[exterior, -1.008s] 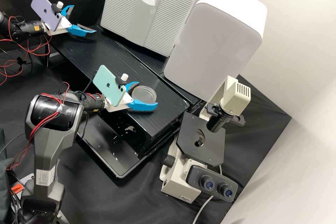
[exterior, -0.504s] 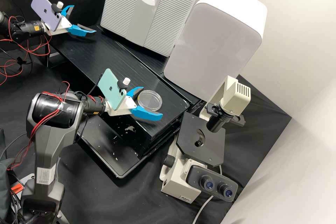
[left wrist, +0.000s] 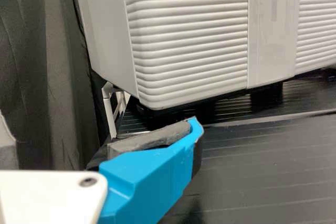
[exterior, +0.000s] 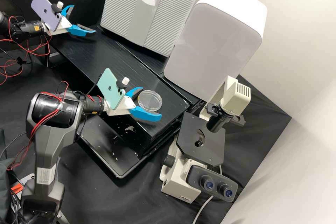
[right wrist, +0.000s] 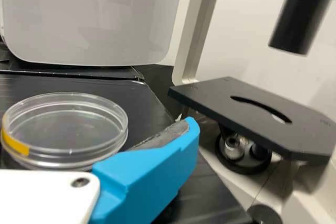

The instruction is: Slide the petri dish to the right

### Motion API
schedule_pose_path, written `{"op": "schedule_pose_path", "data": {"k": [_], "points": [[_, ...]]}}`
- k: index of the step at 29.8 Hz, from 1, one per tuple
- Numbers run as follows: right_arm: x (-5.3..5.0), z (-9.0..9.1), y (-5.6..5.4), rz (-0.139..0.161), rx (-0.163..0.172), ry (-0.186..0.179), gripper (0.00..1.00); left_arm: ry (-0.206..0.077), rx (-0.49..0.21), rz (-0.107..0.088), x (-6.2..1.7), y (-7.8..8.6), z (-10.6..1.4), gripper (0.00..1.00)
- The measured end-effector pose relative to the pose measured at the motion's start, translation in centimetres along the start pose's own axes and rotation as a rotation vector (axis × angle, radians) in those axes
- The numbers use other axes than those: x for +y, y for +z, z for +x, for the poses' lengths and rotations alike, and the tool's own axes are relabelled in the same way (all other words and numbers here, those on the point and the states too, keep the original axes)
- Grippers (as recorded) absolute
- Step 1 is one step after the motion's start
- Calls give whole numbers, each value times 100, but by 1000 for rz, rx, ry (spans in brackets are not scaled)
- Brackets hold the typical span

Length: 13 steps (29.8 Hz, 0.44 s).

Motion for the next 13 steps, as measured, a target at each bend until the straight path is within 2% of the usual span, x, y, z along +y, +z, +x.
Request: {"op": "schedule_pose_path", "data": {"k": [4, 7, 9, 13], "points": [[-32, -76, 59, 59, 50, -4, 100, 0, 0, 0, 0, 0, 0, 100], [-26, -132, 65, 116, 113, -12, 100, 0, 0, 0, 0, 0, 0, 100], [-33, -151, 68, 134, 147, -18, 100, 0, 0, 0, 0, 0, 0, 100], [-34, -174, 51, 144, 194, -26, 100, 0, 0, 0, 0, 0, 0, 100]]}}
